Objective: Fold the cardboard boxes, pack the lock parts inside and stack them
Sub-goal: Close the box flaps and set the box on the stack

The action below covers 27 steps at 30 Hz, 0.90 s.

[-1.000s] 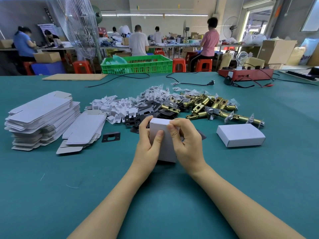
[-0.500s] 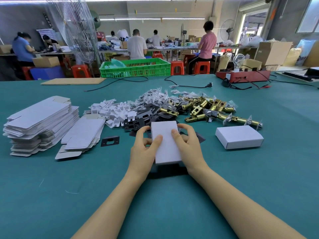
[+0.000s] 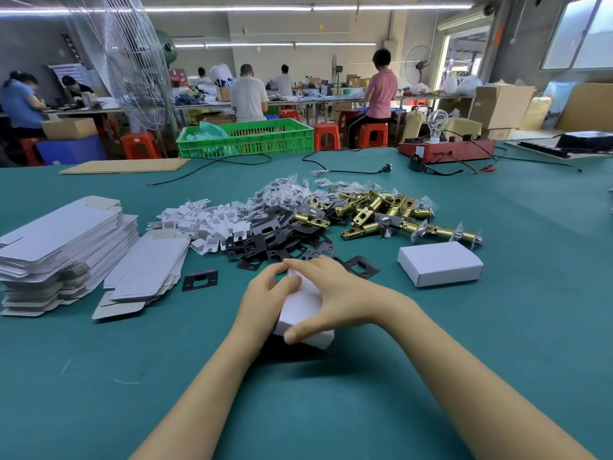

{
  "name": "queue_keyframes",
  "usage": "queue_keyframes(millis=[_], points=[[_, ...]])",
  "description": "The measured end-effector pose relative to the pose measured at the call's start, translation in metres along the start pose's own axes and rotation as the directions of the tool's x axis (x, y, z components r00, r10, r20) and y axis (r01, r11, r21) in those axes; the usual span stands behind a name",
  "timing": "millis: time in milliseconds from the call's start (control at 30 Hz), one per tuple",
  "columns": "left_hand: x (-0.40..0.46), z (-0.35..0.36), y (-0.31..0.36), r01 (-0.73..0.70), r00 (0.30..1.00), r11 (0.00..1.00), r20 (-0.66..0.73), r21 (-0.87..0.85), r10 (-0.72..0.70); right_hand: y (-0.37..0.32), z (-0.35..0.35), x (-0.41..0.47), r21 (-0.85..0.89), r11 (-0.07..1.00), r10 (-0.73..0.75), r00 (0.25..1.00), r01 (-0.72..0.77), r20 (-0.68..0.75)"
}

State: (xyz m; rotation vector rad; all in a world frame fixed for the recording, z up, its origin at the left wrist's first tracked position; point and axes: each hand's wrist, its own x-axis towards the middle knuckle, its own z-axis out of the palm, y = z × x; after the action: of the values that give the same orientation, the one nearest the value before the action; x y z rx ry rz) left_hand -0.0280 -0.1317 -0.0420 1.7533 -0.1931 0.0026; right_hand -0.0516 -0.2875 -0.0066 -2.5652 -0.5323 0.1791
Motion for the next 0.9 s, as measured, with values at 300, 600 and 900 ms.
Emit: queue_keyframes(millis=[300,600,900], points=[[0.0,0.003,-0.002,0.078,0.997,0.988,0.026,-0.133,-0.076,-0.006,-0.025,-0.013,-0.23,0.921,0.318,0.948,-0.314,-0.019],[0.0,0.005,-0.005,0.093,0.994,0.99,0.07,-0.109,-0.086,0.024,-0.093,-0.059,-0.315,0.712,0.67,0.741,-0.627,0.041],[0.0,0.005,-0.006,0.084,0.994,0.992,0.077,-0.095,-0.077,0.072,-0.11,-0.09,-0.145,0.496,0.853,0.512,-0.856,-0.099]])
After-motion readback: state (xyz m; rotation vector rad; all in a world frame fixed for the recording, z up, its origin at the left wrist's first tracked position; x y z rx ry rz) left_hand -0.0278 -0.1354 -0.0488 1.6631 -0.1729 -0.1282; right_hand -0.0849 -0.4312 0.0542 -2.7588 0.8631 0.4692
